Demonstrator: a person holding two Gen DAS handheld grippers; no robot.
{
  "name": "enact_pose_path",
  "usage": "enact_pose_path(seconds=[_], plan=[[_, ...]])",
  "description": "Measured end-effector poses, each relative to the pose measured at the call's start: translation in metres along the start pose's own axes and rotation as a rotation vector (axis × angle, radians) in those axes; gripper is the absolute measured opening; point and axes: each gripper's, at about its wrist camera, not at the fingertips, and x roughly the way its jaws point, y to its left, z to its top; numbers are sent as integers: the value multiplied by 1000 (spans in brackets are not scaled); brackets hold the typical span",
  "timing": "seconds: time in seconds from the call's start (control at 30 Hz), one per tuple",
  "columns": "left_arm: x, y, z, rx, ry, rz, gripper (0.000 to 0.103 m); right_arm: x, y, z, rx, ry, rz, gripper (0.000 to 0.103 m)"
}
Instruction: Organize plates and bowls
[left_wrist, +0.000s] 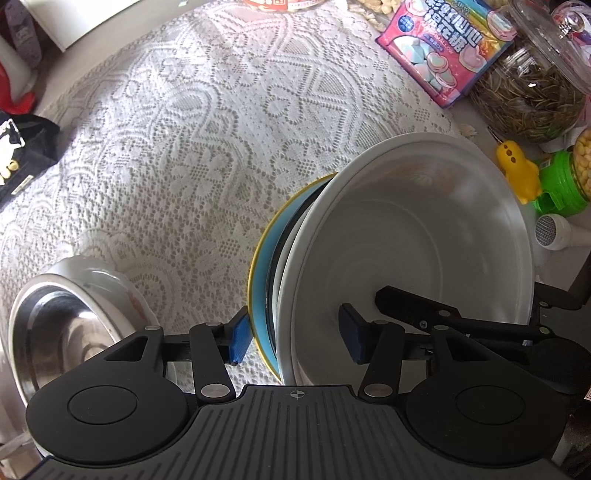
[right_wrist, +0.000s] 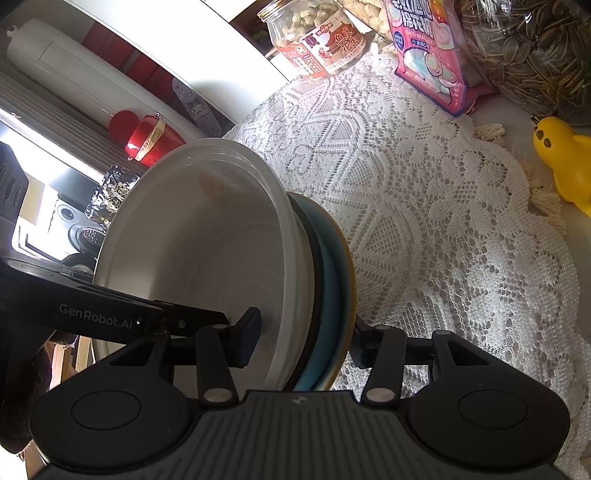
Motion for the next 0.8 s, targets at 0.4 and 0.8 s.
enact_pose_path(seconds=[0.4, 0.8], plan=[[5, 13, 2, -29, 3, -60, 56, -1, 3, -1, -13, -8, 0, 49], [6, 18, 4, -38, -26, -144, 59, -2, -6, 1, 37, -34, -15, 49]])
